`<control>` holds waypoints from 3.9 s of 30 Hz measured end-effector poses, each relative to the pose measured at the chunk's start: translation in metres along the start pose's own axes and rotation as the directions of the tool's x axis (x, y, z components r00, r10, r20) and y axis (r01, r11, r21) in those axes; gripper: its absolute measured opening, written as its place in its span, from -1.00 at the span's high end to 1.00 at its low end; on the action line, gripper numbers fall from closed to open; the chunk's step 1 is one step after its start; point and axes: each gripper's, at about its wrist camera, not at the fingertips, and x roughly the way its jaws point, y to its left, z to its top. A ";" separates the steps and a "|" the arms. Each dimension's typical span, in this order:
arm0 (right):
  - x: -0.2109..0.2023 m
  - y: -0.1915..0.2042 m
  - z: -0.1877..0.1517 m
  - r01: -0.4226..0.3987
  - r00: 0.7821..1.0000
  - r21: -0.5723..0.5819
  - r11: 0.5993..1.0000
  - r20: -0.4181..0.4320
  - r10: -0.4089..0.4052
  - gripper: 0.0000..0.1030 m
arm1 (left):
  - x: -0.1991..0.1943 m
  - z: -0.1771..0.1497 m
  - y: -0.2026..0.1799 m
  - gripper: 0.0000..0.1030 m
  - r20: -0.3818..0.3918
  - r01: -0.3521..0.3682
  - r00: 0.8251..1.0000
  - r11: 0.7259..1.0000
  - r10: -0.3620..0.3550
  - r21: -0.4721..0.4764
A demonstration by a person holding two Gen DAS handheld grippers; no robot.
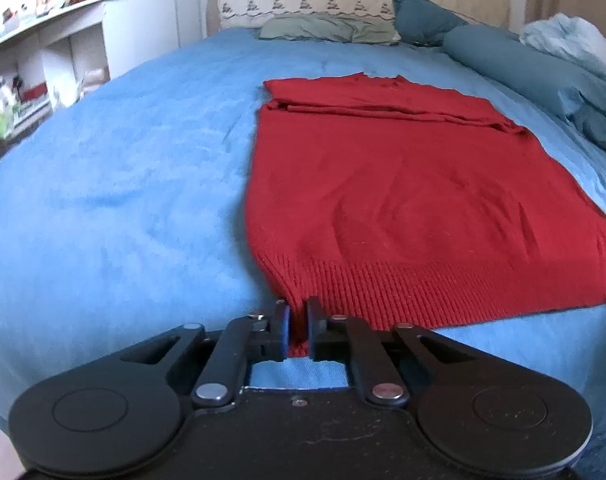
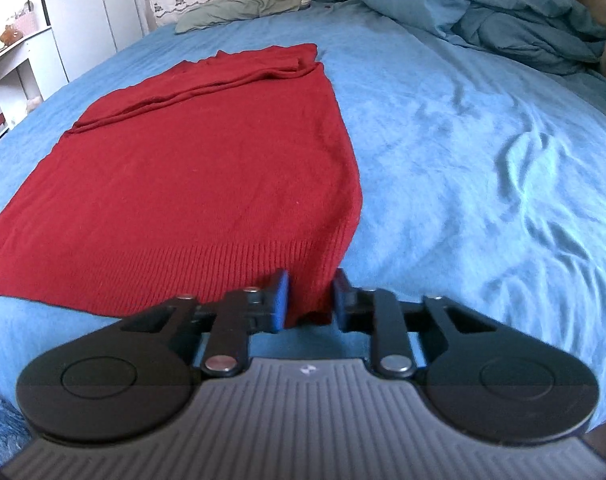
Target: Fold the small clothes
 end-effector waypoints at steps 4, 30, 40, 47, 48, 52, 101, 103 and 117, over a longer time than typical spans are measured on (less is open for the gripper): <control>-0.003 0.002 0.002 -0.002 1.000 -0.014 1.000 0.011 0.002 0.57 | -0.005 0.003 -0.002 0.90 0.008 -0.010 1.000 1.000 0.009 0.009; 0.081 0.008 0.316 -0.185 0.958 0.091 0.979 0.238 0.159 0.59 | 0.095 0.311 0.012 0.91 0.298 0.019 0.952 0.959 0.069 -0.282; 0.310 0.025 0.363 -0.075 0.991 0.078 0.994 0.112 0.066 0.59 | 0.299 0.347 0.015 0.91 0.097 -0.092 0.987 0.936 0.132 -0.339; 0.343 0.027 0.382 -0.055 0.998 0.065 0.996 0.035 0.053 0.26 | 0.303 0.354 0.015 0.28 0.052 -0.110 0.990 0.940 0.133 -0.323; 0.340 0.029 0.380 -0.047 0.999 0.054 0.997 0.027 0.045 -0.14 | 0.297 0.355 0.014 -0.09 0.057 -0.120 0.988 0.944 0.144 -0.306; 0.305 0.036 0.367 -0.062 0.996 -0.002 0.998 0.062 0.062 -0.64 | 0.262 0.349 0.002 -0.29 0.110 -0.110 0.986 0.981 0.129 -0.161; 0.279 0.012 0.271 -0.011 0.992 -0.026 1.000 -0.124 0.008 -0.42 | 0.264 0.287 -0.131 -0.77 -0.267 0.081 0.962 0.991 -0.049 0.108; 0.280 0.014 0.271 -0.027 0.991 -0.036 0.999 -0.130 0.022 -0.25 | 0.269 0.284 -0.131 -0.77 -0.277 0.077 0.960 0.991 -0.045 0.105; 0.263 -0.007 0.317 -0.165 0.960 0.340 0.926 -0.159 0.229 0.49 | 0.297 0.291 -0.123 -1.00 -0.377 0.121 0.922 0.990 -0.086 0.070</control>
